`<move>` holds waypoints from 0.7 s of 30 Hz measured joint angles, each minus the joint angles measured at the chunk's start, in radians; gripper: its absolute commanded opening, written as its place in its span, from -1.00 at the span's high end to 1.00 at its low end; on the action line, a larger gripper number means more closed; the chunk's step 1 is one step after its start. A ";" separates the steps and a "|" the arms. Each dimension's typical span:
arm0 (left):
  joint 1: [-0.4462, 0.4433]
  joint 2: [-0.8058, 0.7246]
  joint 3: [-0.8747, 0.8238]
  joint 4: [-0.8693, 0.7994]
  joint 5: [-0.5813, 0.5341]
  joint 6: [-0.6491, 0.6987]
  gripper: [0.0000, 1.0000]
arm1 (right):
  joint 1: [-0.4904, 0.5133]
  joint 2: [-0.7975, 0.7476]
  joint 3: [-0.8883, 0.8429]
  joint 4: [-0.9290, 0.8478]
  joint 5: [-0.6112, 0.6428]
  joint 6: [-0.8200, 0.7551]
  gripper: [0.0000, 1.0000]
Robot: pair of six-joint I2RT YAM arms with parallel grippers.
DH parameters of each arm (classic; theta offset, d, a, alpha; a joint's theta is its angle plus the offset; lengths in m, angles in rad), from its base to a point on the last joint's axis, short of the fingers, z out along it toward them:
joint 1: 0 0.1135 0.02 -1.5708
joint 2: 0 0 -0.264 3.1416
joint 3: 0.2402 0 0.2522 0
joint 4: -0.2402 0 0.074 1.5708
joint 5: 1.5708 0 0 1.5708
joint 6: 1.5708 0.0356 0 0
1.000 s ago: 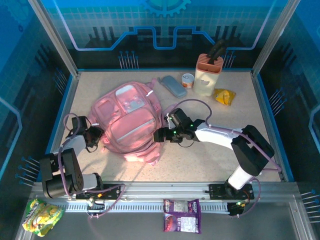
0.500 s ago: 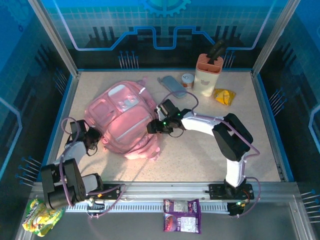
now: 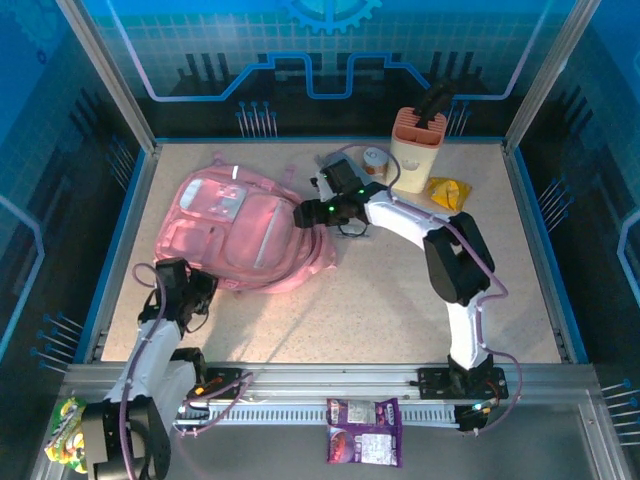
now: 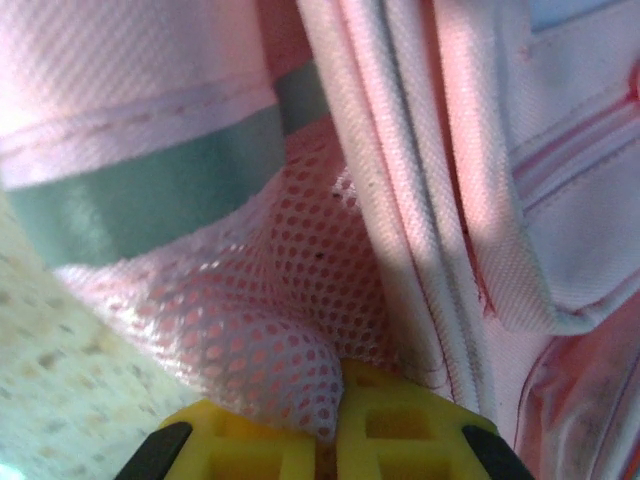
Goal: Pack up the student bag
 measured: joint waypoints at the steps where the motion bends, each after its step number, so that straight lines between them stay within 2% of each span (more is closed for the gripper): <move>1: -0.026 -0.006 -0.002 -0.001 -0.002 -0.027 1.00 | -0.008 -0.032 -0.022 -0.021 0.021 -0.010 -0.66; 5: -0.113 -0.007 -0.002 -0.002 -0.020 -0.126 1.00 | -0.011 -0.157 -0.106 -0.064 0.087 -0.034 -0.63; 9: -0.204 -0.007 -0.001 -0.003 -0.063 -0.194 1.00 | 0.029 -0.261 -0.190 -0.074 0.132 -0.045 -0.56; 16: -0.340 0.000 -0.001 -0.003 -0.136 -0.293 1.00 | 0.237 -0.377 -0.370 -0.023 0.203 -0.053 -0.29; 21: -0.395 0.000 -0.001 -0.003 -0.174 -0.334 1.00 | 0.376 -0.380 -0.469 0.089 0.206 -0.031 -0.11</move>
